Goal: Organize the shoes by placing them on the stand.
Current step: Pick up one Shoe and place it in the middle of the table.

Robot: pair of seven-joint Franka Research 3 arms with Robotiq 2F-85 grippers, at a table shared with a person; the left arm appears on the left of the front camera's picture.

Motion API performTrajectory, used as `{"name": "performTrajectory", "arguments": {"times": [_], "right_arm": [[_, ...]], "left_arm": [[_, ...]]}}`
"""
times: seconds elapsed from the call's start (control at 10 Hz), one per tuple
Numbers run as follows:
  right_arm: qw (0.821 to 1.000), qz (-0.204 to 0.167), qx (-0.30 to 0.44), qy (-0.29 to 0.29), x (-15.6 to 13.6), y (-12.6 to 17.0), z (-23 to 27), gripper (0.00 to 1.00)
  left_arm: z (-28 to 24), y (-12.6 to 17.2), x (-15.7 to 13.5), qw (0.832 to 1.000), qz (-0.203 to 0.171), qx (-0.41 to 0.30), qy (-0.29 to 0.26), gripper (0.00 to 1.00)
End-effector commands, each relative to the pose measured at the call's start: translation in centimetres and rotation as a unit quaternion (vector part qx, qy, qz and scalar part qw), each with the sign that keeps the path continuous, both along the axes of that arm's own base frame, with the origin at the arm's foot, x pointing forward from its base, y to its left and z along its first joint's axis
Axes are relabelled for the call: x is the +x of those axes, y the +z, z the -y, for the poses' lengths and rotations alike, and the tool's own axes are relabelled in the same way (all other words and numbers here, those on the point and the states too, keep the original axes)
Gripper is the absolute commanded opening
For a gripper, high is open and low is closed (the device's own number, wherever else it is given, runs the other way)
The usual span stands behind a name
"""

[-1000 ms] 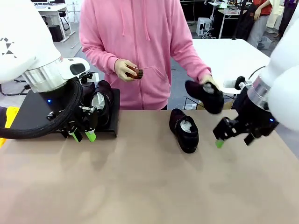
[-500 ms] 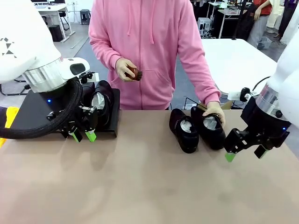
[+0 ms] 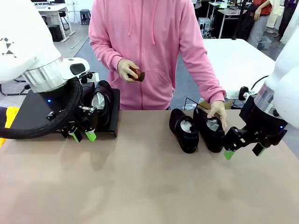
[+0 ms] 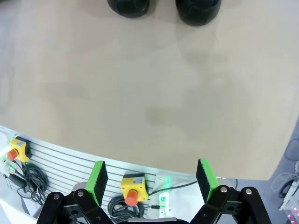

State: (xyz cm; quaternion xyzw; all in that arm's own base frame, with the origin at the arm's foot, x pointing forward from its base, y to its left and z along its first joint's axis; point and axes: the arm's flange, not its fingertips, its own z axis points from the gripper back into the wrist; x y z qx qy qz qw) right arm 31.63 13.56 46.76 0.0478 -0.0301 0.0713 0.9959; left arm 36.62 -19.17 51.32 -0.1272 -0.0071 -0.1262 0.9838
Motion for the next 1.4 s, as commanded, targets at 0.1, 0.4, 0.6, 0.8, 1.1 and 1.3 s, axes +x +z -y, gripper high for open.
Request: {"name": "performTrajectory", "arguments": {"times": [0.1,0.4,0.6,0.8,1.1,1.3], "right_arm": [[1.000,0.009,0.018,0.016,2.2,-0.2,0.2,1.00],[0.999,0.025,0.013,0.030,4.4,-0.3,-0.2,1.00],[1.000,0.017,-0.013,0.006,6.9,-0.9,-0.4,1.00],[1.000,0.023,-0.011,0.007,9.8,-1.6,-0.6,1.00],[0.998,0.055,-0.012,0.020,15.5,-3.3,-2.1,1.00],[0.997,0.061,-0.031,0.025,18.8,-4.2,-3.9,1.00]], "left_arm": [[0.0,0.0,-0.1,1.000,0.002,-0.007,0.007,0.44],[0.0,0.0,-0.1,1.000,0.002,-0.007,0.007,0.44],[0.0,0.0,-0.1,1.000,0.002,-0.007,0.007,0.44],[0.0,0.0,-0.1,1.000,0.002,-0.007,0.007,0.44],[0.0,0.0,-0.1,1.000,0.002,-0.007,0.007,0.44],[0.0,0.0,-0.1,1.000,0.002,-0.007,0.007,0.44]]}}
